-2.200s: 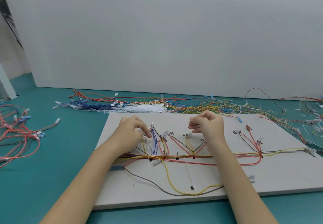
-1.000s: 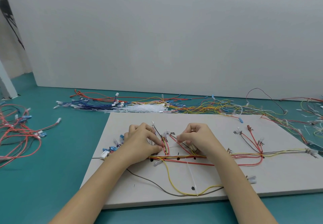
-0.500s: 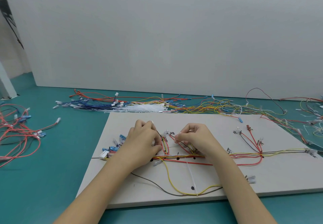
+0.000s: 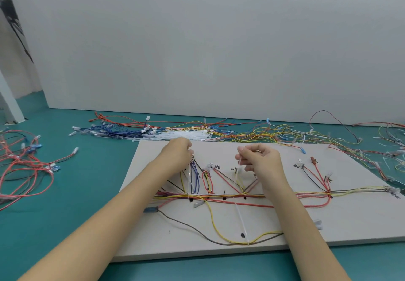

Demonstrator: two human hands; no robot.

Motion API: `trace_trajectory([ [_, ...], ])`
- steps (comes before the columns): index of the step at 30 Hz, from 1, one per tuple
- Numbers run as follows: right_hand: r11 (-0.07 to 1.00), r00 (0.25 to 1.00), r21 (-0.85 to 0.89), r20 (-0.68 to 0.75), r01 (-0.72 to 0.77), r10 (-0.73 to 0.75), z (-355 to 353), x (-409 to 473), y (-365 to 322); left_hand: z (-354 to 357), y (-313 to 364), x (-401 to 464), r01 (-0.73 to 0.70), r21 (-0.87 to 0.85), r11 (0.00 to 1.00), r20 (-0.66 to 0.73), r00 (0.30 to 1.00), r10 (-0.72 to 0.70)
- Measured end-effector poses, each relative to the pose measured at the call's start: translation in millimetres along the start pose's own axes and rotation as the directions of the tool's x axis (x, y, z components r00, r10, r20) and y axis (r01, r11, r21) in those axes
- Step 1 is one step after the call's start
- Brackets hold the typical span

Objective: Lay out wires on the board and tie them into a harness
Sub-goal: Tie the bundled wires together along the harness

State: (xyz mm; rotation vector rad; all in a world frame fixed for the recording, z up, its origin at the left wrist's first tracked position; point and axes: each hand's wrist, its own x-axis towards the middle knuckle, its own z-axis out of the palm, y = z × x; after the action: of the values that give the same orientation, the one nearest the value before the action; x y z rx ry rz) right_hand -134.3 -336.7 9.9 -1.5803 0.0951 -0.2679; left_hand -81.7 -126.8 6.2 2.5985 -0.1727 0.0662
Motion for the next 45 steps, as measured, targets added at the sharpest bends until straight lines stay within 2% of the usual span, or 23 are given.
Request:
trace_trajectory([
  [8, 0.992, 0.989, -0.070, 0.098, -0.105, 0.112, 5.0, -4.6, -1.6, 0.9, 0.9, 12.8, 0.059, -0.230, 0.971, -0.028, 0.997, -0.068],
  [11, 0.989, 0.985, -0.105, 0.124, -0.105, 0.118, 7.3, -6.0, -1.1, -0.2, -0.9, 14.3, 0.112, -0.340, 0.934, 0.040, 0.994, -0.104],
  [14, 0.989, 0.984, -0.115, 0.140, -0.096, 0.112, 7.7, -6.5, -0.5, -1.5, 2.8, 13.9, 0.121, -0.356, 0.927, 0.137, 0.988, -0.076],
  [17, 0.989, 0.983, -0.120, 0.151, -0.086, 0.103, 7.8, -6.7, 0.3, 0.1, 9.7, 9.1, 0.070, -0.307, 0.949, 0.247, 0.969, 0.009],
  [19, 0.989, 0.984, -0.126, 0.153, -0.076, 0.095, 8.0, -6.6, 0.4, -2.5, 13.7, 2.1, 0.025, -0.270, 0.963, 0.235, 0.971, 0.041],
  [21, 0.989, 0.985, -0.137, 0.154, -0.062, 0.083, 8.1, -6.4, 0.5, -10.5, 13.8, -9.2, -0.026, -0.161, 0.987, 0.080, 0.996, 0.039],
  [23, 0.989, 0.985, -0.141, 0.155, -0.048, 0.070, 7.9, -6.3, 0.9, -22.0, 13.2, -32.7, -0.095, -0.082, 0.992, -0.121, 0.989, 0.084],
  [25, 0.988, 0.985, -0.152, 0.161, -0.035, 0.060, 8.2, -6.5, 1.3, -26.5, 9.9, -65.1, -0.197, -0.113, 0.974, -0.189, 0.966, 0.174],
  [27, 0.984, 0.985, -0.177, 0.167, -0.020, 0.050, 8.5, -6.5, 1.7, -24.5, 7.9, -99.7, -0.260, -0.146, 0.954, -0.096, 0.964, 0.248],
  [29, 0.981, 0.984, -0.195, 0.176, -0.007, 0.042, 8.8, -6.5, 2.4, -17.4, 6.1, -125.9, -0.279, -0.075, 0.957, 0.041, 0.958, 0.282],
  [31, 0.981, 0.982, -0.196, 0.185, -0.009, 0.046, 10.0, -7.3, 3.1, -8.7, 4.3, -140.7, -0.311, -0.004, 0.950, 0.104, 0.945, 0.310],
  [37, 0.974, 0.979, -0.225, 0.196, -0.012, 0.057, 13.4, -8.2, 5.8, -1.9, 4.5, -148.0, -0.327, 0.030, 0.945, 0.046, 0.945, 0.325],
  [41, 0.975, 0.978, -0.223, 0.201, -0.006, 0.052, 14.3, -7.9, 7.6, -3.3, 10.0, -156.6, -0.389, 0.171, 0.905, 0.014, 0.920, 0.392],
  [43, 0.976, 0.978, -0.219, 0.204, 0.000, 0.046, 14.9, -8.1, 8.3, -4.4, 14.0, -159.2, -0.446, 0.295, 0.845, -0.003, 0.884, 0.467],
  [45, 0.974, 0.978, -0.225, 0.207, 0.010, 0.038, 15.2, -8.6, 8.8, -8.3, 18.2, -162.5, -0.479, 0.325, 0.816, -0.056, 0.851, 0.522],
])
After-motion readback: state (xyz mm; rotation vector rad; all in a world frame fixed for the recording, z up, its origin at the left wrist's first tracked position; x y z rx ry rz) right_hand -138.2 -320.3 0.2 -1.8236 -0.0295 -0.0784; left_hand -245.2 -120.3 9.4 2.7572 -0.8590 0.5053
